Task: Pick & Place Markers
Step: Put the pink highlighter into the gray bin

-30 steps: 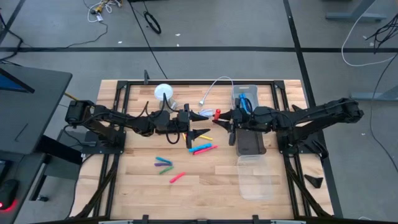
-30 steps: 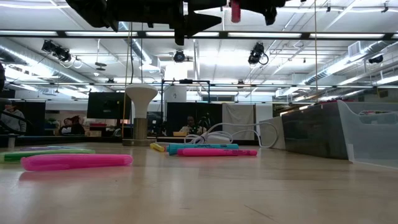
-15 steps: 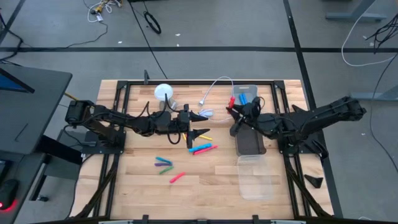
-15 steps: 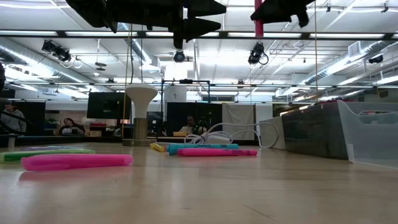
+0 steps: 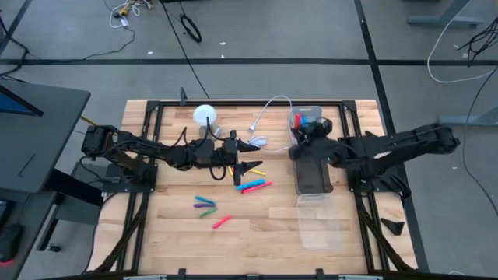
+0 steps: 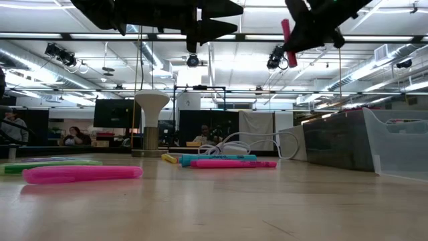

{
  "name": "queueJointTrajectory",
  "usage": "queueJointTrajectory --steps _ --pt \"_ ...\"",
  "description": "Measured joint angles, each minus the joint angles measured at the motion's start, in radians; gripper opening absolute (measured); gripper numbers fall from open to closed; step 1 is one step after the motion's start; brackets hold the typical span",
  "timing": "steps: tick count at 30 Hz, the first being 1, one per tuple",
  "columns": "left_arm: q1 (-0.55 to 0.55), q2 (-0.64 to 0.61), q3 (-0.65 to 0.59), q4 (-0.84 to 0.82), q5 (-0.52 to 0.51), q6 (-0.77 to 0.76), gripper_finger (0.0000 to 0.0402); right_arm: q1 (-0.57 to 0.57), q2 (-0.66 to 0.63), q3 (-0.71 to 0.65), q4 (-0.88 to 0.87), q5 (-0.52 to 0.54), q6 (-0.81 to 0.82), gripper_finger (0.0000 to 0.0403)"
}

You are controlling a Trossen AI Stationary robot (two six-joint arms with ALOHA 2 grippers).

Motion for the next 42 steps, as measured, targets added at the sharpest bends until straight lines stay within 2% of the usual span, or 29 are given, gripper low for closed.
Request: queueJointTrajectory --steps 5,16,21,33,42 --pt "0.0 0.0 0.0 0.002 0.0 -0.002 0.0238 -0.146 0.002 0.0 -0.017 -0.164 0.036 0.0056" --pt "0.0 0.0 0.0 0.002 0.0 -0.001 0.0238 -0.411 0.012 0.018 -0.135 -0.384 0.078 0.0056" --pt "0.0 0.0 0.0 0.004 0.0 -0.001 0.0238 -0.511 0.045 0.086 -0.261 -0.416 0.08 0.0056" --pt "0.002 0.0 0.0 0.005 0.0 -0.006 0.0238 -0.725 0.189 0.243 -0.476 -0.648 0.076 0.0056" --pt "0.002 0.0 0.0 0.005 0.0 -0.007 0.0238 -0.849 0.318 0.334 -0.666 -0.72 0.067 0.0056"
